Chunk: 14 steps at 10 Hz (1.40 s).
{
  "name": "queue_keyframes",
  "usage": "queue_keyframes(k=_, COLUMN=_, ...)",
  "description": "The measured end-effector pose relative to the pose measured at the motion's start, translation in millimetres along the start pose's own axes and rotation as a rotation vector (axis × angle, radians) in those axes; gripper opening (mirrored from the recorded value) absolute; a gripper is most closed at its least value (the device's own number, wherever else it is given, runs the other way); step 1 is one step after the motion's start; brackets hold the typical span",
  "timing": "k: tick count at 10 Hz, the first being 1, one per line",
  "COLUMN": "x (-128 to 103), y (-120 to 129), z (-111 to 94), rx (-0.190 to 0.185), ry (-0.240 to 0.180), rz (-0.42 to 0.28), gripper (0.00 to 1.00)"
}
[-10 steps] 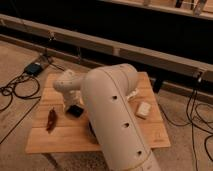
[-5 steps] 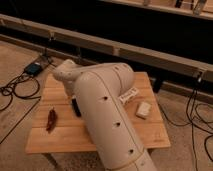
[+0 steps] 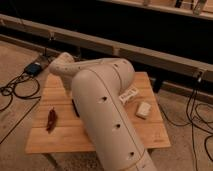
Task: Push the eraser across the table
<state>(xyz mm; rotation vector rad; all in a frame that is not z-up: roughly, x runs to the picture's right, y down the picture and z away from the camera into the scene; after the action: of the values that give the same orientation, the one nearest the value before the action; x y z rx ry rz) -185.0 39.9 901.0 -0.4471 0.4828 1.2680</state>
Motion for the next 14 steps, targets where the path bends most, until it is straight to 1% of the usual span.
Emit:
queue_keyframes(k=1, x=13.2, y=5.9, z=-4.9, rx=0.001, ry=0.004, rz=0.035, gripper=0.65)
queue_keyframes(k=3, x=53.3, y=18.2, z=-9.2, rx=-0.009, ry=0.022, rz=0.122, gripper=0.65)
queue_keyframes(k=4, x=70.8, y=19.4, z=-9.5, rx=-0.012, ry=0.033, rz=0.150, gripper=0.65)
queue_keyframes(k=7, x=112.5, y=16.6, z=-7.4, rx=-0.025, ry=0.064, rz=0.215, gripper=0.65)
queue_keyframes(k=8, x=127.4, y=18.4, z=-4.3, rx=-0.037, ry=0.080, rz=0.233, gripper=0.65)
queue_keyframes(k=11, x=153.8, y=33.1, z=8.1, rx=-0.069, ry=0.123, rz=0.236, gripper=0.65)
queue_keyframes(k=13, x=159.8, y=36.3, z=22.2, rx=-0.079, ry=0.147, rz=0.226, gripper=0.65)
queue_keyframes(k=14, x=158.9, y=38.1, z=26.9, rx=-0.087, ry=0.151, rz=0.218, gripper=0.65)
